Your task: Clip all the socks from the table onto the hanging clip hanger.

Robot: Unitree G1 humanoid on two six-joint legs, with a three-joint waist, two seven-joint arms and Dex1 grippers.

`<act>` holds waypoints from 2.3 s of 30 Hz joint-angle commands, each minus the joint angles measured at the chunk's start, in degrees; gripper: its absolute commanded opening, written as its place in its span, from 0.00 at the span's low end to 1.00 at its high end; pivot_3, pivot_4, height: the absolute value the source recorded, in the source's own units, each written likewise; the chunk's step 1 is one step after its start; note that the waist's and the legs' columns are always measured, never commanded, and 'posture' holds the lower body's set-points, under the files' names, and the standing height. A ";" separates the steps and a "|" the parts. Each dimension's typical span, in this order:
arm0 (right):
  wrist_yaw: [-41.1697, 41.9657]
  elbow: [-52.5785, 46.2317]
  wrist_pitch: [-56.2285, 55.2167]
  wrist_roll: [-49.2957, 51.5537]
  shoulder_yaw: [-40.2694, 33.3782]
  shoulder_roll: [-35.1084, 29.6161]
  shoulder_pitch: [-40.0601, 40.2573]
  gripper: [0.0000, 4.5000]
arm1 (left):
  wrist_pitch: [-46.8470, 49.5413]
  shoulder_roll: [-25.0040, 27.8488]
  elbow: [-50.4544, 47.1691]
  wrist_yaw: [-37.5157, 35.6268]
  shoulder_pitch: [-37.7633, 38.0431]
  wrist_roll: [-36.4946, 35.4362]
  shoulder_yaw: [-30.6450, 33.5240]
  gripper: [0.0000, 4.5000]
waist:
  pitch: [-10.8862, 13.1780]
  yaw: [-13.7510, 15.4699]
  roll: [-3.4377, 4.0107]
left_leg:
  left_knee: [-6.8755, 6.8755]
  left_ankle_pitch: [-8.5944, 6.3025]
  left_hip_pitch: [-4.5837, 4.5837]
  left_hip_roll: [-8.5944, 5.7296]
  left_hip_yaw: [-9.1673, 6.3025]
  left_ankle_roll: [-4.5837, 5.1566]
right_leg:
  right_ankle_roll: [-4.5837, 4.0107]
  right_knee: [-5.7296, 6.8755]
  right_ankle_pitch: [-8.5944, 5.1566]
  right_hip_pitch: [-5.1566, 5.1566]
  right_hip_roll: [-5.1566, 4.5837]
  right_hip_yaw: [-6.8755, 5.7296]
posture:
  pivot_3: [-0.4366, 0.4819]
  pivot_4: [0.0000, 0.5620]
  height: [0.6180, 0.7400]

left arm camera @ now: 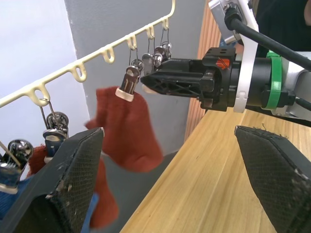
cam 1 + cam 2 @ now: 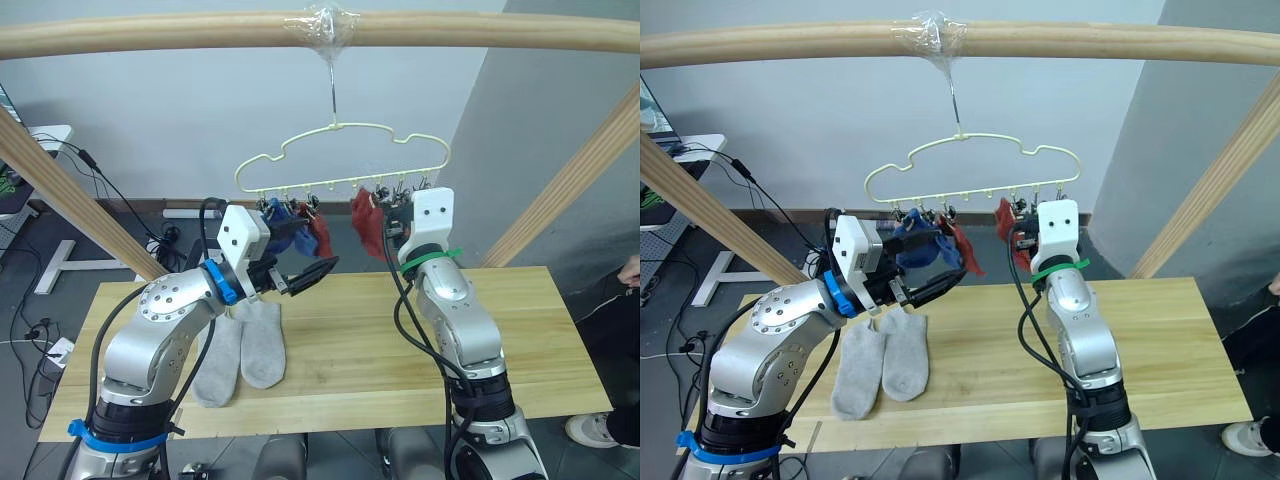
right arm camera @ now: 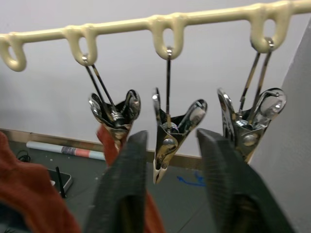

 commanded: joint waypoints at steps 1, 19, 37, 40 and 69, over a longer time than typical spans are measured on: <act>-0.10 -1.78 -0.75 -0.42 0.03 0.47 -0.92 0.28 | -0.94 -0.01 -1.86 0.22 0.03 -0.78 0.82 1.00 | 0.00 0.00 0.00 | 0.00 0.00 0.00 0.00 0.00 0.00 | 0.00 0.00 0.00 0.00 0.00 0.00 | 0.56 0.41 1.00; 0.60 -1.74 -0.29 -0.29 1.02 1.11 -4.47 0.28 | -0.08 -0.07 -3.00 0.73 -0.75 -1.71 0.90 1.00 | -0.01 0.01 0.00 | 0.00 0.00 0.00 0.00 0.00 0.00 | 0.00 0.02 0.00 0.00 0.00 0.00 | 0.56 0.39 1.00; -1.82 -2.65 3.32 -2.22 0.12 0.96 -2.35 0.28 | -0.20 -0.23 -3.23 1.62 -1.09 -2.14 0.38 1.00 | -0.01 0.03 0.00 | 0.00 0.00 0.01 0.00 0.00 -0.01 | -0.02 0.03 0.01 -0.01 0.00 0.00 | 0.56 0.39 1.00; -2.47 -4.00 5.19 -3.42 0.69 1.18 -2.01 0.28 | -0.21 -0.30 -3.31 1.69 -1.06 -2.17 0.39 1.00 | -0.01 0.03 0.00 | 0.00 0.01 0.01 0.00 0.00 -0.01 | -0.02 0.04 0.01 -0.01 0.00 0.00 | 0.56 0.39 1.00; -2.40 -2.98 6.78 -4.32 -0.08 5.17 -6.46 0.28 | -0.01 -0.56 -3.68 2.71 -1.34 -2.22 0.26 1.00 | -0.01 0.03 0.00 | 0.08 0.03 0.02 -0.01 0.01 -0.03 | -0.10 0.70 -0.03 -0.28 0.01 0.02 | 0.57 0.40 1.00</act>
